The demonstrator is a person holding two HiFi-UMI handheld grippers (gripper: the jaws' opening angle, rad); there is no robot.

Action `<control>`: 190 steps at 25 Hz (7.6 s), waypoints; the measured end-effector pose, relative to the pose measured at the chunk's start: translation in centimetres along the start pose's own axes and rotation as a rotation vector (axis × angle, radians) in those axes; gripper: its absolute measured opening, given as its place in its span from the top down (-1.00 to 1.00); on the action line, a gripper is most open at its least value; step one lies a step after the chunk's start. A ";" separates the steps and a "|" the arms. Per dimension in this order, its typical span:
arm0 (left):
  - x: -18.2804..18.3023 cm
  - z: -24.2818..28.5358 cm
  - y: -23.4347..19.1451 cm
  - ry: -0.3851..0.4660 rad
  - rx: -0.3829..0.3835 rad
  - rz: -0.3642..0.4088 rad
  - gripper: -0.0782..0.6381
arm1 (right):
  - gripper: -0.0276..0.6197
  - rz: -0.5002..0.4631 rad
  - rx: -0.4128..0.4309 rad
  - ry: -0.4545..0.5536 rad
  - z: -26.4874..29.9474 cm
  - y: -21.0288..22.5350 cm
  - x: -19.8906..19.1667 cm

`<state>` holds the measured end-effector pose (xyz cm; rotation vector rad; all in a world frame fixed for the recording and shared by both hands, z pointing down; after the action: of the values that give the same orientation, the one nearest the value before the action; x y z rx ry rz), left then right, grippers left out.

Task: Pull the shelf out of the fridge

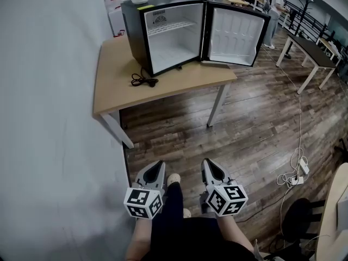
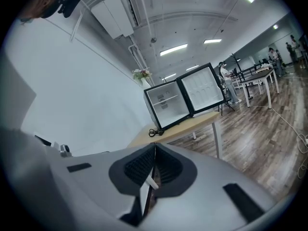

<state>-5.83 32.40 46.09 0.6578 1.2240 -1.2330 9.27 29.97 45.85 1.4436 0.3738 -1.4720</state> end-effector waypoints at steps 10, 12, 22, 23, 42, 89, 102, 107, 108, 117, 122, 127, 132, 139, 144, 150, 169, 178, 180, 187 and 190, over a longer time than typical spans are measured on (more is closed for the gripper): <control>4.3 6.5 -4.0 0.044 0.003 0.024 0.76 | 0.94 -0.045 -0.003 0.008 6.7 1.4 3.7; 5.6 7.6 -5.0 0.061 0.002 0.017 0.76 | 0.94 -0.049 0.002 0.016 8.4 1.4 4.7; 9.5 12.7 -8.5 0.070 -0.031 0.029 0.76 | 0.94 -0.030 -0.015 0.034 14.4 2.0 7.7; 9.8 13.1 -8.8 0.068 -0.034 0.029 0.76 | 0.94 -0.027 -0.020 0.034 14.8 2.1 7.9; 12.5 20.6 -13.8 0.065 -0.091 0.026 0.76 | 0.94 -0.013 -0.084 0.045 22.8 4.4 10.1; 15.9 40.4 -16.3 -0.003 -0.036 -0.005 0.76 | 0.94 0.000 -0.004 -0.029 38.9 16.4 17.8; 17.6 46.7 -16.8 0.020 0.030 -0.023 0.76 | 0.94 0.002 0.077 -0.063 44.3 20.5 20.5; 18.5 48.1 -16.9 0.053 0.057 -0.039 0.76 | 0.94 0.028 0.122 -0.068 46.1 21.5 21.3; 18.6 48.3 -16.9 0.061 0.061 -0.047 0.76 | 0.94 0.040 0.133 -0.067 46.4 21.6 21.5; 20.8 48.6 -17.4 0.233 0.053 -0.299 0.76 | 0.94 0.142 0.276 -0.041 48.7 21.3 24.9; 23.6 47.6 -18.2 0.383 0.028 -0.448 0.76 | 0.93 0.245 0.378 -0.032 49.5 20.0 27.0; 26.0 47.0 -19.3 0.492 0.022 -0.576 0.76 | 0.93 0.389 0.475 -0.004 50.1 19.0 29.5; 27.5 47.8 -19.5 0.543 -0.012 -0.691 0.75 | 0.93 0.492 0.509 0.041 51.1 19.3 31.8; 29.1 49.7 -21.0 0.607 -0.013 -0.824 0.72 | 0.92 0.794 0.511 0.095 53.7 21.3 33.0; 30.5 51.3 -22.1 0.646 -0.045 -0.885 0.51 | 0.61 0.809 0.516 0.085 56.0 21.4 33.9; 31.4 52.9 -24.1 0.682 -0.010 -0.933 0.40 | 0.47 0.828 0.516 0.090 58.7 21.5 35.1; 34.9 56.2 -28.8 0.797 0.109 -0.936 0.31 | 0.40 0.924 0.489 0.038 67.2 21.6 36.6; 35.9 57.2 -30.1 0.811 0.154 -0.924 0.31 | 0.43 0.990 0.504 0.021 70.3 21.2 37.3; 36.0 57.5 -30.5 0.804 0.163 -0.920 0.31 | 0.43 0.992 0.497 0.017 70.8 21.2 37.3; 35.4 58.1 -31.4 0.772 0.199 -0.929 0.57 | 0.81 0.990 0.512 0.055 71.7 21.1 38.0; 35.4 58.1 -31.5 0.777 0.196 -0.929 0.57 | 0.85 0.956 0.492 0.054 71.6 21.0 38.2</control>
<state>-20.41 -40.49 36.38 0.7686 2.2211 -1.9636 -7.00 -51.89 37.95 1.6842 -0.6329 -0.7439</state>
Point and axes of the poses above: the fingertips, and each gripper's own axes: z forward along the fingers, y to its right, x out of its top, the point moved 1 cm from there along -z, backward along the fingers, and after that the axes turned 2 degrees about x, right-handed, at the moved point
